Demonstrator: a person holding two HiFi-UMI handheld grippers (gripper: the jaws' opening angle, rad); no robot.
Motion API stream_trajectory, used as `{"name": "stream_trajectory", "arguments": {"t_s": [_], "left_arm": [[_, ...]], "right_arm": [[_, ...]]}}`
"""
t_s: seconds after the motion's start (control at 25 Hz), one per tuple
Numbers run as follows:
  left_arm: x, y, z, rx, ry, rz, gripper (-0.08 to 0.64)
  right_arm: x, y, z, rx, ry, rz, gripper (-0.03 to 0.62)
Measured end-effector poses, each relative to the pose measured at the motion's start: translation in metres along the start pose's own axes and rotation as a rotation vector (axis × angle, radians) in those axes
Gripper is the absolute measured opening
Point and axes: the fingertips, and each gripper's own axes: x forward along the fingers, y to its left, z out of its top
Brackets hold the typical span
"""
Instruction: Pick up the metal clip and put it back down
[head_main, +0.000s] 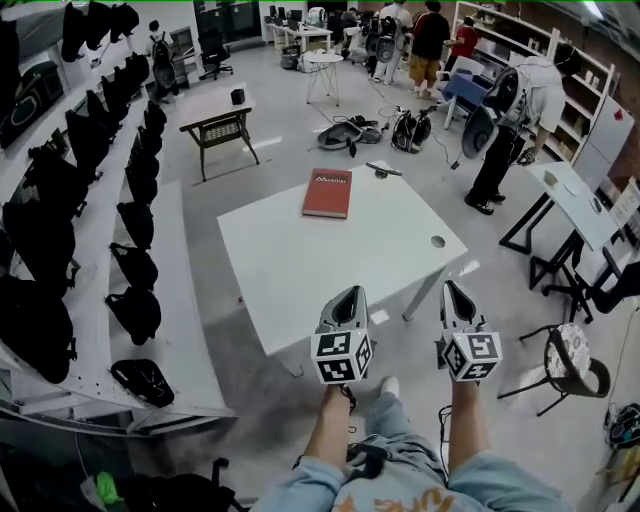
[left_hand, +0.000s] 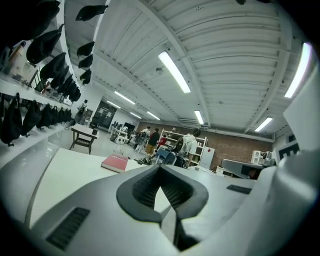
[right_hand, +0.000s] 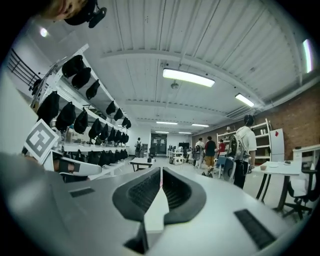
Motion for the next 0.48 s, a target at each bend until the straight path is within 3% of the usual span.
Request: {"name": "stream_trajectory", "arguments": {"t_s": [0.24, 0.48], "left_arm": [[0.066, -0.011, -0.061, -0.061, 0.126, 0.005, 0.009], [0.135, -0.048, -0.099, -0.033, 0.231, -0.023, 0.009]], "right_arm": [[0.030, -0.054, -0.028, 0.097, 0.050, -0.002, 0.032], [0.058, -0.125, -0.053, 0.189, 0.071, -0.025, 0.032]]}}
